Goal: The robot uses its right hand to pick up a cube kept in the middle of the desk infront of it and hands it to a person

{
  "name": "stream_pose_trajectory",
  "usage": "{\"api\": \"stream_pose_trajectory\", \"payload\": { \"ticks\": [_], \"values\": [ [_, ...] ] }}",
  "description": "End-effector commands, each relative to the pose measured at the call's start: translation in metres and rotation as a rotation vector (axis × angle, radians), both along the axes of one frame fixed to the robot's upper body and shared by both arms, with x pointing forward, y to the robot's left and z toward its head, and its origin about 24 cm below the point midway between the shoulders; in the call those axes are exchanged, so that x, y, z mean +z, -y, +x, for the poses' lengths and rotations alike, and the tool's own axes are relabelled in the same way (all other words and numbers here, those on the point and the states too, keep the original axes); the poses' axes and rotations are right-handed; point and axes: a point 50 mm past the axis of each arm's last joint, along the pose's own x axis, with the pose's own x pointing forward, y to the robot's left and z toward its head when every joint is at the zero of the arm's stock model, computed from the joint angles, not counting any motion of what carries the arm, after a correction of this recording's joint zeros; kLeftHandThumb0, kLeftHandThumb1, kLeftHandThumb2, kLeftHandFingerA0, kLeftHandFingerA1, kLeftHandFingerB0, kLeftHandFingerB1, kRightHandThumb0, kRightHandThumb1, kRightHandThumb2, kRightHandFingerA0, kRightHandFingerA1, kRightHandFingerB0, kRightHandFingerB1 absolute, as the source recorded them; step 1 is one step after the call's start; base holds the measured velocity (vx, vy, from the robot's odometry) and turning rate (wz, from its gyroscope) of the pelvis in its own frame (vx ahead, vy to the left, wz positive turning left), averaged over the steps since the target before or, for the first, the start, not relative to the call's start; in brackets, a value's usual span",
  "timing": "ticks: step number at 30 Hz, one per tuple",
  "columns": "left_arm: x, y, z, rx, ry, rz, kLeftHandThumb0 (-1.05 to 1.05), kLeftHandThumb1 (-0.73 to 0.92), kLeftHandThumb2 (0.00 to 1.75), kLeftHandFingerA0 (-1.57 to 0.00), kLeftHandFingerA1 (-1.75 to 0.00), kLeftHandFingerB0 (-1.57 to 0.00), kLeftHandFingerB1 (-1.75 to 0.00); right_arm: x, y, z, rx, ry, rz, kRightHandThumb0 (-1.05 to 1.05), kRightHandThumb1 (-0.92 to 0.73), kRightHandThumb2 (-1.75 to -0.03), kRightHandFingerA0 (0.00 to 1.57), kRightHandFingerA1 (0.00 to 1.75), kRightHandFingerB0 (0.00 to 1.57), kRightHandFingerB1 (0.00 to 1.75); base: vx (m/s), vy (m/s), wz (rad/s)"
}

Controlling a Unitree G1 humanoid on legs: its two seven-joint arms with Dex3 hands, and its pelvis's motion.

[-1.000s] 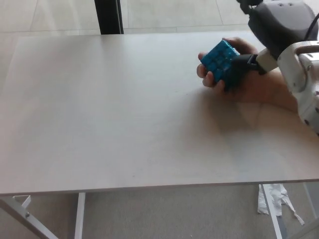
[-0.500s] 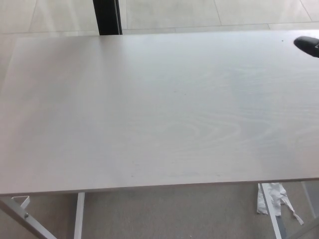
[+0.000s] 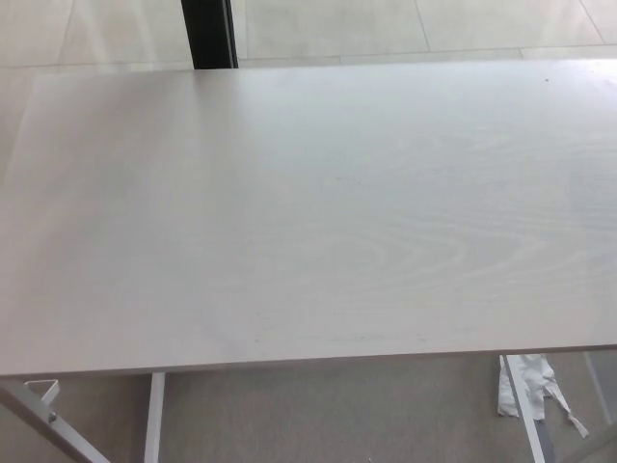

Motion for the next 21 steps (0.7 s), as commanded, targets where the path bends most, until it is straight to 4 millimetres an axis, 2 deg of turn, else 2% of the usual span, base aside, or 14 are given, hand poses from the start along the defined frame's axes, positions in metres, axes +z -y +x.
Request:
{"api": "stream_pose_trajectory", "payload": {
  "ticks": [1,2,3,5,7,9,10,12,14,15,16,17,19,21],
  "values": [
    [0.008,-0.011,-0.014,0.070,-0.002,0.035,-0.71,0.74,0.63,-0.72,-0.58,-0.60,-0.43,-0.002,0.152,-0.246,-0.935,1.238,0.390,-0.57,-0.61,-1.02,0.91,1.23,0.72,0.96,0.00,0.000,0.00],
    [0.008,-0.011,-0.014,0.077,0.003,0.032,-0.71,0.74,0.63,-0.72,-0.58,-0.60,-0.43,-0.008,0.154,-0.246,-0.953,1.218,0.409,-0.57,-0.61,-1.02,0.91,1.23,0.72,0.96,0.00,0.000,0.00],
    [0.008,-0.011,-0.013,0.076,0.005,0.031,-0.72,0.75,0.63,-0.71,-0.56,-0.61,-0.43,-0.019,0.158,-0.245,-1.011,1.169,0.445,-0.62,-0.75,-0.62,0.73,1.49,0.61,0.98,0.00,0.000,0.00],
    [0.007,-0.010,-0.013,0.071,-0.001,0.036,-0.71,0.75,0.63,-0.72,-0.55,-0.59,-0.43,-0.041,0.164,-0.242,-1.111,1.060,0.517,-0.65,-0.76,-0.68,0.57,1.46,0.57,0.88,0.00,0.000,0.00],
    [0.007,-0.010,-0.012,0.071,-0.003,0.041,-0.71,0.75,0.63,-0.72,-0.55,-0.59,-0.43,-0.048,0.165,-0.239,-1.152,1.011,0.543,-0.66,-0.76,-0.70,0.64,1.52,0.54,0.90,0.00,0.000,0.00],
    [0.008,-0.011,-0.011,0.052,0.001,0.043,-0.71,0.76,0.63,-0.68,-0.53,-0.56,-0.42,-0.063,0.166,-0.233,-1.260,0.932,0.599,-0.52,-0.79,-0.64,0.62,1.23,0.55,0.72,0.00,0.000,0.00],
    [0.009,-0.011,-0.011,0.052,0.004,0.041,-0.71,0.76,0.63,-0.68,-0.53,-0.56,-0.42,-0.066,0.166,-0.232,-1.277,0.912,0.610,-0.52,-0.79,-0.64,0.62,1.23,0.55,0.72,0.00,0.000,0.00],
    [0.009,-0.011,-0.010,0.056,0.006,0.037,-0.71,0.76,0.63,-0.68,-0.52,-0.57,-0.42,-0.078,0.164,-0.229,-1.305,0.885,0.719,-0.53,-0.84,-0.64,0.55,1.01,0.39,0.46,0.00,0.000,0.00],
    [0.009,-0.011,-0.011,0.049,-0.008,0.050,-0.72,0.75,0.63,-0.71,-0.54,-0.60,-0.43,-0.095,0.158,-0.226,-1.330,0.783,0.755,-0.51,-0.88,-0.66,0.41,0.76,0.24,0.42,0.00,0.000,0.00],
    [0.009,-0.011,-0.012,0.048,-0.015,0.051,-0.73,0.75,0.63,-0.70,-0.57,-0.59,-0.42,-0.113,0.150,-0.227,-1.367,0.674,0.742,-0.50,-0.85,-0.65,0.39,0.87,0.44,0.64,0.00,0.000,0.00],
    [0.009,-0.011,-0.013,0.047,-0.018,0.051,-0.73,0.75,0.63,-0.70,-0.57,-0.59,-0.42,-0.120,0.147,-0.228,-1.382,0.631,0.736,-0.50,-0.85,-0.65,0.39,0.87,0.44,0.64,0.00,0.000,0.00],
    [0.008,-0.011,-0.018,0.044,-0.027,0.049,-0.70,0.75,0.63,-0.69,-0.59,-0.59,-0.43,-0.140,0.138,-0.232,-1.409,0.477,0.750,-0.51,-0.77,-0.67,0.66,1.48,0.38,0.80,0.00,0.000,0.00],
    [0.009,-0.012,-0.019,0.040,-0.031,0.051,-0.70,0.75,0.63,-0.69,-0.59,-0.59,-0.43,-0.146,0.135,-0.234,-1.406,0.417,0.759,-0.51,-0.77,-0.67,0.66,1.48,0.38,0.80,0.00,0.000,0.00],
    [0.009,-0.013,-0.018,0.051,-0.034,0.056,-0.70,0.75,0.63,-0.72,-0.66,-0.60,-0.44,-0.153,0.133,-0.234,-1.314,0.266,0.745,-0.53,-0.77,-0.63,0.60,1.21,0.51,0.84,0.00,0.000,0.00]
  ]
}}
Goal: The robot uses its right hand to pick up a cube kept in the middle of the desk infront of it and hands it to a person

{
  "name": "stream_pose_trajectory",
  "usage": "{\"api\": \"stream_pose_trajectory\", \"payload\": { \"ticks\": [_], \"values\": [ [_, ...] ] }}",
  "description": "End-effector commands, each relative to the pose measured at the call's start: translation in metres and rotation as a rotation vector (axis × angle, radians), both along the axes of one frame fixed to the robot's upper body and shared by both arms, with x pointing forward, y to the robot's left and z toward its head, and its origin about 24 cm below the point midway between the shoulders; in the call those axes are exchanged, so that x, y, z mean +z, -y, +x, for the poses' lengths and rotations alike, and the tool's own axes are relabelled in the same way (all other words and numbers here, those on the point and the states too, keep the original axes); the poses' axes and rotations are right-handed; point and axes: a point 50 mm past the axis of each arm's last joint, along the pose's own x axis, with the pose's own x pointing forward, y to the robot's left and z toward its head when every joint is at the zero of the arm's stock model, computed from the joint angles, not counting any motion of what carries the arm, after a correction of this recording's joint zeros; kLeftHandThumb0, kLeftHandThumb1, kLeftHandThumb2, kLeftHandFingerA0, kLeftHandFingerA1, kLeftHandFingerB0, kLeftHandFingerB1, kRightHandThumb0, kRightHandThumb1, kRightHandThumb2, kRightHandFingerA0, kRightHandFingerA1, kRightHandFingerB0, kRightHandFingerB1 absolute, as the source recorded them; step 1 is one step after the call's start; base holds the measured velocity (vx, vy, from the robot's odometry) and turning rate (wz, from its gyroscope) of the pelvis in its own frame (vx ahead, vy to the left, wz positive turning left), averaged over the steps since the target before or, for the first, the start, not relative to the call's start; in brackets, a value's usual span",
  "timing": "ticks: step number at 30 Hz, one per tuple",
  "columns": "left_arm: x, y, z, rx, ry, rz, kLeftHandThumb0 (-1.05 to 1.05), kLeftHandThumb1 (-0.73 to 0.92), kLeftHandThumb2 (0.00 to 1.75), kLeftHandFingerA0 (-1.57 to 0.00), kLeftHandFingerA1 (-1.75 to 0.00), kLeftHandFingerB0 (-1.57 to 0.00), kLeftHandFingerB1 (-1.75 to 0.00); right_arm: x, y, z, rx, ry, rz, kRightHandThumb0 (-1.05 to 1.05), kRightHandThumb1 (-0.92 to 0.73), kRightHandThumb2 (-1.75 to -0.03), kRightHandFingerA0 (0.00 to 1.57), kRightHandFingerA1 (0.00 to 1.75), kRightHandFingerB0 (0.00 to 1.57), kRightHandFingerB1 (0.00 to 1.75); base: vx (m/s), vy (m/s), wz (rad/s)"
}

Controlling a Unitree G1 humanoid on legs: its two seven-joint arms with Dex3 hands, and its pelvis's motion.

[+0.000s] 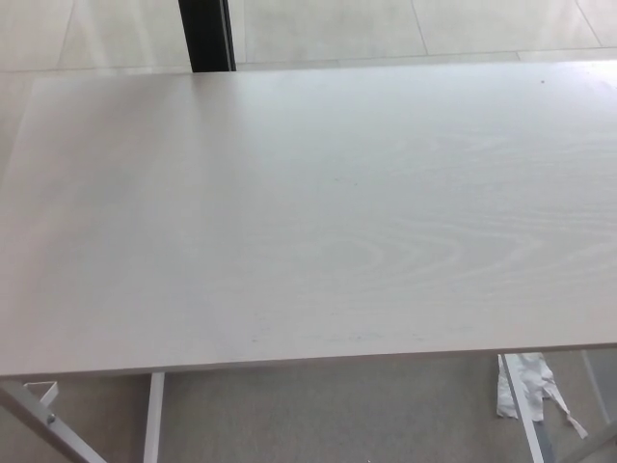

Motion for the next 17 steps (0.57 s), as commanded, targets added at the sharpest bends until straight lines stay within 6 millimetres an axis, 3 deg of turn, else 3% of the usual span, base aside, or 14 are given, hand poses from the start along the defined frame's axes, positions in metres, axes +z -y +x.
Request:
{"api": "stream_pose_trajectory", "payload": {
  "ticks": [1,2,3,4,5,6,7,9,10,11,12,14,17],
  "values": [
    [0.010,-0.012,-0.012,0.045,-0.024,0.053,-0.69,0.75,0.63,-0.66,-0.58,-0.57,-0.44,-0.072,0.000,-0.090,-0.555,0.144,0.325,-0.52,-0.59,-1.00,0.71,0.94,0.58,0.75,0.00,0.000,0.00],
    [0.010,-0.012,-0.012,0.044,-0.024,0.053,-0.69,0.75,0.63,-0.66,-0.58,-0.57,-0.44,-0.073,0.000,-0.090,-0.549,0.141,0.333,-0.52,-0.59,-1.00,0.71,0.94,0.58,0.75,0.00,0.000,0.00],
    [0.008,-0.011,-0.009,0.059,-0.012,0.046,-0.69,0.75,0.62,-0.69,-0.60,-0.59,-0.44,-0.076,0.000,-0.088,-0.432,0.080,0.424,-0.54,-0.73,-0.61,0.79,0.85,0.61,0.53,0.00,0.000,0.00],
    [0.008,-0.010,-0.007,0.048,-0.008,0.042,-0.69,0.75,0.63,-0.67,-0.58,-0.57,-0.44,-0.078,0.000,-0.088,-0.379,0.080,0.480,-0.53,-0.71,-0.61,0.78,0.77,0.52,0.47,0.00,0.000,0.00],
    [0.008,-0.010,-0.006,0.034,-0.009,0.044,-0.71,0.75,0.63,-0.66,-0.57,-0.59,-0.44,-0.080,-0.002,-0.086,-0.315,0.037,0.520,-0.56,-0.52,-0.87,0.69,0.73,0.45,0.56,0.00,0.000,0.00],
    [0.008,-0.010,-0.006,0.032,-0.009,0.044,-0.71,0.74,0.63,-0.63,-0.54,-0.58,-0.44,-0.081,-0.002,-0.085,-0.274,0.001,0.544,-0.52,-0.60,-0.58,0.66,0.69,0.39,0.39,0.00,0.000,0.00],
    [0.008,-0.010,-0.007,0.032,-0.006,0.043,-0.69,0.73,0.62,-0.63,-0.52,-0.61,-0.44,-0.083,-0.003,-0.085,-0.221,-0.052,0.568,-0.54,-0.44,-0.80,0.57,0.71,0.29,0.48,0.00,0.000,0.00],
    [0.010,-0.011,-0.007,0.053,0.011,0.036,-0.65,0.71,0.61,-0.66,-0.54,-0.65,-0.46,-0.085,-0.005,-0.082,-0.143,-0.152,0.565,-0.55,-0.42,-0.77,0.49,0.69,0.25,0.45,0.00,0.000,0.00],
    [0.010,-0.012,-0.007,0.069,0.022,0.024,-0.62,0.70,0.61,-0.66,-0.55,-0.65,-0.46,-0.085,-0.007,-0.079,-0.079,-0.232,0.555,-0.50,-0.49,-0.55,0.37,0.67,0.25,0.30,0.00,0.000,0.00],
    [0.010,-0.012,-0.007,0.071,0.023,0.023,-0.62,0.70,0.61,-0.66,-0.55,-0.65,-0.46,-0.085,-0.007,-0.079,-0.071,-0.240,0.555,-0.50,-0.49,-0.55,0.37,0.67,0.25,0.30,0.00,0.000,0.00],
    [0.010,-0.011,-0.008,0.077,0.026,0.018,-0.59,0.69,0.61,-0.64,-0.56,-0.68,-0.49,-0.085,-0.007,-0.079,-0.036,-0.282,0.541,-0.47,-0.49,-0.55,0.41,0.77,0.24,0.29,0.00,0.000,0.00],
    [0.009,-0.012,-0.009,0.059,-0.002,0.033,-0.62,0.70,0.61,-0.58,-0.63,-0.58,-0.46,-0.085,-0.007,-0.078,0.011,-0.351,0.529,-0.50,-0.47,-0.54,0.51,1.08,0.24,0.29,0.00,0.000,0.00],
    [0.009,-0.012,-0.010,0.050,-0.025,0.047,-0.62,0.70,0.61,-0.58,-0.63,-0.58,-0.46,-0.084,-0.007,-0.078,0.023,-0.385,0.532,-0.50,-0.47,-0.54,0.51,1.08,0.24,0.29,0.00,0.000,0.00]
  ]
}}
